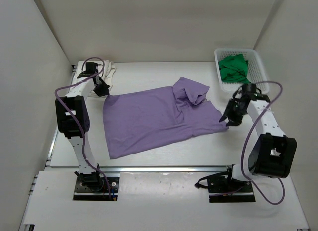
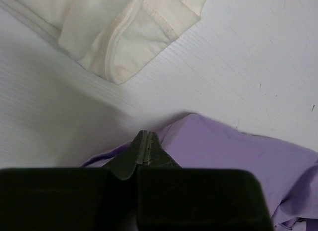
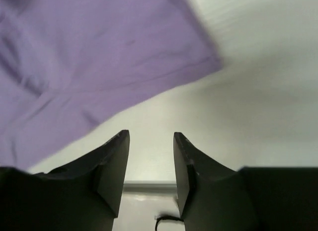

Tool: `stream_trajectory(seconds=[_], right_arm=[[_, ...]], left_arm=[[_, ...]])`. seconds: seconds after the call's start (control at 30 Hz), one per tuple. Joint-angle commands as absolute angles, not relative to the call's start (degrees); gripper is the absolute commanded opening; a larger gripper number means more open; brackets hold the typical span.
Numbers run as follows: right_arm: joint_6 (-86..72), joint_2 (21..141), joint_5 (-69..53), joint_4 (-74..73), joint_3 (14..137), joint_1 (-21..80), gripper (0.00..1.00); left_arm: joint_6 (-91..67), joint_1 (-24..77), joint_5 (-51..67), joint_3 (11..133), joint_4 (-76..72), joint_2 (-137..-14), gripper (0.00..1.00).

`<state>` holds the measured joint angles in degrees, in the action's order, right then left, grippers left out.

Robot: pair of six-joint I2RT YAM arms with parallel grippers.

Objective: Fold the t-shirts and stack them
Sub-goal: Grap the side of the flattened tshirt furthest away from the robot with both arms

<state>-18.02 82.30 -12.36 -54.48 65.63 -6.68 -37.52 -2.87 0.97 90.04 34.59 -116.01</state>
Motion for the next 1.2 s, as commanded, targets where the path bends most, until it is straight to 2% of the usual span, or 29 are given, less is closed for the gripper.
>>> stream_trajectory(seconds=[0.0,0.2,0.4,0.6,0.67,0.7,0.77,0.8,0.97,1.03,1.1,1.17], right_arm=[[-20.6,79.6,-16.2,-39.7,54.1,-15.5,0.38],[-29.4,82.4,-26.7,-25.8,47.2,-21.7,0.45],[-33.1,87.7,-22.8,-20.1,46.9,-21.8,0.43],[-34.8,89.9,-21.0,-21.6,45.1,-21.0,0.41],[-35.3,89.2,-20.7,-20.5,42.9,-21.7,0.32],[-35.3,89.6,-21.1,-21.3,42.4,-23.0,0.23],[-34.9,88.8,-21.6,-22.2,41.3,-24.1,0.13],[-34.7,87.7,-21.3,-23.4,40.8,-24.4,0.04],[-32.4,81.6,-19.7,-30.5,39.2,-24.5,0.0],[-31.6,77.9,-18.5,-32.5,39.1,-24.8,0.01],[-30.6,75.2,-16.9,-34.4,39.5,-25.8,0.08],[-29.4,72.9,-17.8,-35.4,41.6,-26.9,0.3]], left_arm=[[-37.1,-2.4,1.4,89.6,33.8,-114.9,0.0],[-36.6,-2.0,0.4,90.8,34.7,-114.6,0.0],[-36.0,-1.8,0.1,89.1,34.6,-113.8,0.0],[-35.9,-2.0,0.1,88.9,34.5,-113.2,0.0],[-35.5,-2.1,0.1,89.0,34.5,-113.6,0.0],[-35.2,-2.1,0.5,89.0,34.4,-113.5,0.0],[-35.5,-2.3,0.1,88.9,34.6,-113.6,0.0],[-35.5,-2.4,0.1,89.4,35.2,-113.5,0.0],[-34.7,-3.4,0.2,87.8,34.5,-113.0,0.0],[-34.5,-4.0,-1.1,87.2,34.3,-112.2,0.0],[-33.8,-4.7,-1.9,87.2,34.5,-112.1,0.0],[-33.0,-5.0,-2.0,87.2,34.6,-111.9,0.0]])
